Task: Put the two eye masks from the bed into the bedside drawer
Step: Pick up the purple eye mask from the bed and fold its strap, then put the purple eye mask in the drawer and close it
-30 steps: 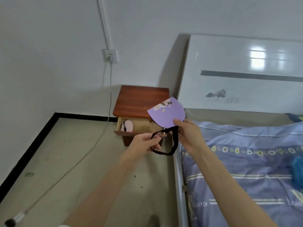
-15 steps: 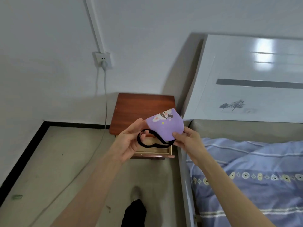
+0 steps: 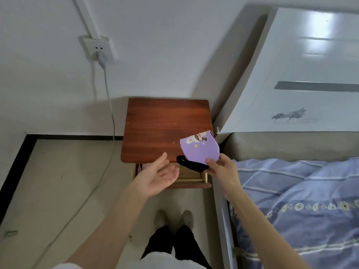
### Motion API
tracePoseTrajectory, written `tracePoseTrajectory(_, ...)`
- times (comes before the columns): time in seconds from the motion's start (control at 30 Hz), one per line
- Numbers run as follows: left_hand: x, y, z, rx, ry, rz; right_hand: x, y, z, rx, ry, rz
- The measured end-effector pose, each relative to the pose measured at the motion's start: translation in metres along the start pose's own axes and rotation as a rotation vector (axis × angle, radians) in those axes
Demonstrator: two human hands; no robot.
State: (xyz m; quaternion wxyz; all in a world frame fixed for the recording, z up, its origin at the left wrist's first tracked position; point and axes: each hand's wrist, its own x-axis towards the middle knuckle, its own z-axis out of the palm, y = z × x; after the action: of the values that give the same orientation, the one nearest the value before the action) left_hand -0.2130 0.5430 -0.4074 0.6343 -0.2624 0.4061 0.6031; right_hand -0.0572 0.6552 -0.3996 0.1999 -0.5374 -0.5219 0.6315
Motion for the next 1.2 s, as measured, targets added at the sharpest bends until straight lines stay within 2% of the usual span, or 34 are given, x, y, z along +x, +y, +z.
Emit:
tracePoseTrajectory(0.13,0.018,0.001,0.003,0.275,0.08,-0.042,0.009,0.0,-0.001,-0.038,-0.061,-0.039)
tracePoseTrajectory(0.23,0.03,0.004,0.005,0.263,0.103,-0.17,0.011,-0.003,-0.004,0.027,-0.129,-0.046)
tracePoseTrajectory(0.37,0.037,-0.007,0.012,0.212,-0.015,-0.294,0.017,-0.007,-0.01,0.082,-0.195,-0.064)
tracePoseTrajectory(0.43,0.041,-0.012,0.015,0.168,-0.022,-0.243,0.02,-0.008,-0.015,0.0,-0.196,-0.1)
tracePoseTrajectory(0.53,0.047,-0.011,0.019,0.159,0.084,-0.098,0.022,-0.005,-0.023,-0.126,-0.189,-0.155)
tracePoseTrajectory(0.63,0.048,-0.007,0.019,0.041,0.123,-0.015,0.023,0.001,-0.029,-0.126,-0.149,-0.156)
tracePoseTrajectory(0.77,0.046,-0.005,0.018,-0.156,0.028,0.068,0.025,0.009,-0.03,-0.006,-0.123,-0.076)
tracePoseTrajectory(0.87,0.05,-0.012,0.017,-0.214,-0.023,0.048,0.026,0.009,-0.025,0.203,-0.12,0.027)
tracePoseTrajectory(0.97,0.053,-0.018,0.013,-0.159,-0.092,0.043,0.031,0.008,-0.02,0.432,-0.103,0.157)
tracePoseTrajectory(1.03,0.054,-0.018,0.013,-0.078,-0.111,0.065,0.033,0.009,-0.019,0.458,-0.122,0.193)
tracePoseTrajectory(1.2,0.055,0.001,0.02,0.143,-0.162,0.206,0.033,0.021,-0.022,0.173,-0.18,0.133)
